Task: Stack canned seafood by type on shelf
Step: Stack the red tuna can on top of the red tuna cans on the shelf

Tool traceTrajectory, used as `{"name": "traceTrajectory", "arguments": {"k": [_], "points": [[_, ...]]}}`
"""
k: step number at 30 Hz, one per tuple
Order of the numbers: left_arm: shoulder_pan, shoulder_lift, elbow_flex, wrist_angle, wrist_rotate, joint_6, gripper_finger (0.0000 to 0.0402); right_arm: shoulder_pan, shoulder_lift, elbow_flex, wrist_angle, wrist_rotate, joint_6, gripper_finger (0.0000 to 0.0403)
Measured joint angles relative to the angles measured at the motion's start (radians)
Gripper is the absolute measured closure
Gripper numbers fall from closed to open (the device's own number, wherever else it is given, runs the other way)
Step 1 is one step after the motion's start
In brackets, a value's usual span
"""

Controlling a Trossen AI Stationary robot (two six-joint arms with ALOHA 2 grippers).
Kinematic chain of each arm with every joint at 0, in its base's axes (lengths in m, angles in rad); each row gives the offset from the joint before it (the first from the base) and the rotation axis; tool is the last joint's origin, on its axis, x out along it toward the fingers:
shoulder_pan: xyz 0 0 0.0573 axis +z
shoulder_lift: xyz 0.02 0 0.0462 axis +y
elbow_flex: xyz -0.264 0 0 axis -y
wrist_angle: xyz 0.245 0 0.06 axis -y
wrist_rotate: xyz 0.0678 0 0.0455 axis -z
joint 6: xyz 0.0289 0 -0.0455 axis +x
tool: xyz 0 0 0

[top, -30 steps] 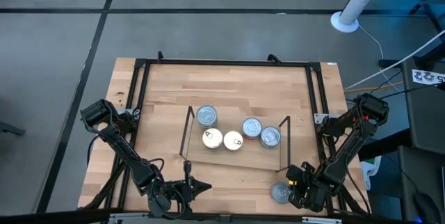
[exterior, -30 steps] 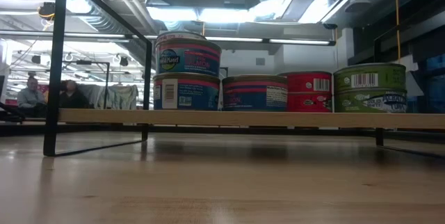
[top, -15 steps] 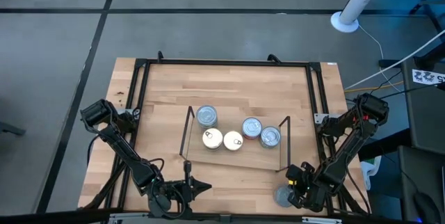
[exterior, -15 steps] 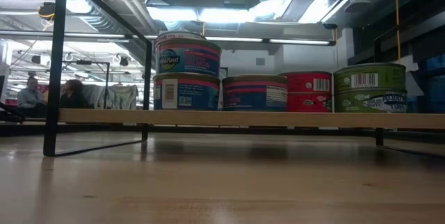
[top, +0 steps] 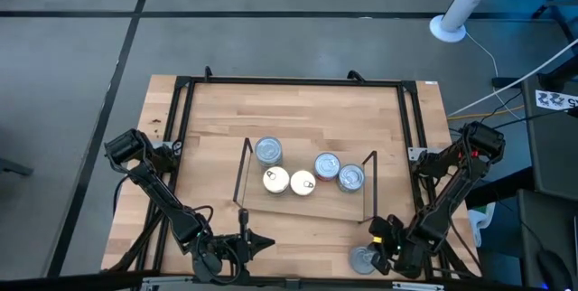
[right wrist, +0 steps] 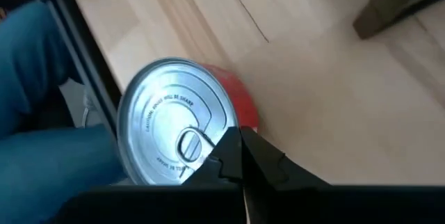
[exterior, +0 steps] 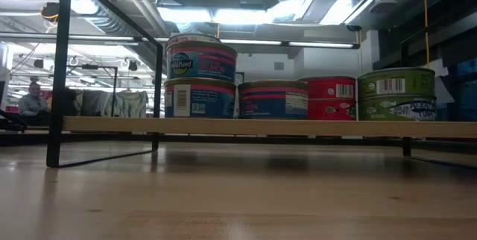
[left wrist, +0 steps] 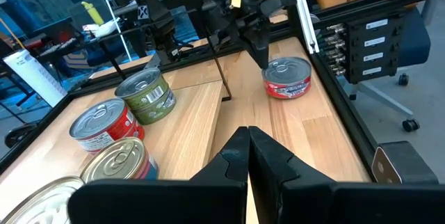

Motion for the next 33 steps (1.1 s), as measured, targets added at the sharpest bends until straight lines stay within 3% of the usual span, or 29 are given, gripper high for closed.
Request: {"name": "traceTrajectory", "arguments": {"k": [8,13,21,26,29,33], "points": [[0.000,0.000,0.000,0.000,0.000,-0.003,0.0400,0.001,0.000,0.000,0.026,0.098,0.019,0.0403],[0.034,0.009,0.000,0.018,0.033,-0.154,0.0400,-0.005,0.000,0.001,0.026,0.099,0.020,0.0403],[0.184,0.118,0.013,0.315,0.449,-0.266,0.0400,-0.050,0.000,0.001,0.027,0.083,0.017,0.0403],[0.257,0.189,0.106,0.360,0.666,-0.266,0.0400,-0.066,0.000,0.002,0.028,0.073,0.016,0.0403],[0.280,0.236,0.177,0.359,0.733,-0.240,0.0400,-0.066,0.000,0.002,0.028,0.073,0.016,0.0403],[0.288,0.305,0.274,0.356,0.743,-0.147,0.0400,-0.064,0.000,0.002,0.037,0.073,0.017,0.0403]]}}
